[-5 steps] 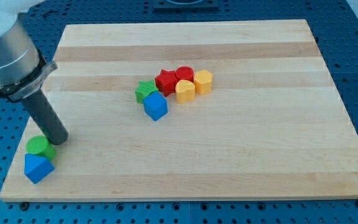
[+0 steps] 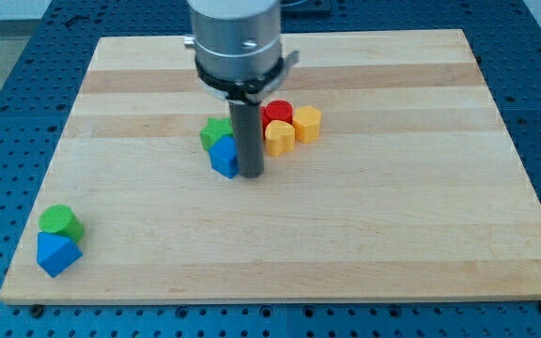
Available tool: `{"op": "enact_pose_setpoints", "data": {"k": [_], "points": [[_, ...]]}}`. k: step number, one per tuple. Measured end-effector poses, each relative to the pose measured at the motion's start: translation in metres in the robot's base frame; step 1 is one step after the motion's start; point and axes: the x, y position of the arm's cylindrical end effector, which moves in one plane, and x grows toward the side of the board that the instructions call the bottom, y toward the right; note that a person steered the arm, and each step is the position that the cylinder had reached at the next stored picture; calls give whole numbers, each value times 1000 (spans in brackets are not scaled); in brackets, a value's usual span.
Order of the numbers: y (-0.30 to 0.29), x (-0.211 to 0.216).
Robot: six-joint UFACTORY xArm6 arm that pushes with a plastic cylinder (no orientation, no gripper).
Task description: Slide the blue cube to the green circle
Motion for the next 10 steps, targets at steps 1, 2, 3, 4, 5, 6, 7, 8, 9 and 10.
{"op": "enact_pose_setpoints", "data": {"k": [1,2,3,4,5,6,7,8,9,10], "points": [[-24,-8],[-28,-39],[-38,-59],[-69,-47],[-79,-32],[-81,-27],[-84,-9],[-83,5],[-82,20],[-77,31]]}}
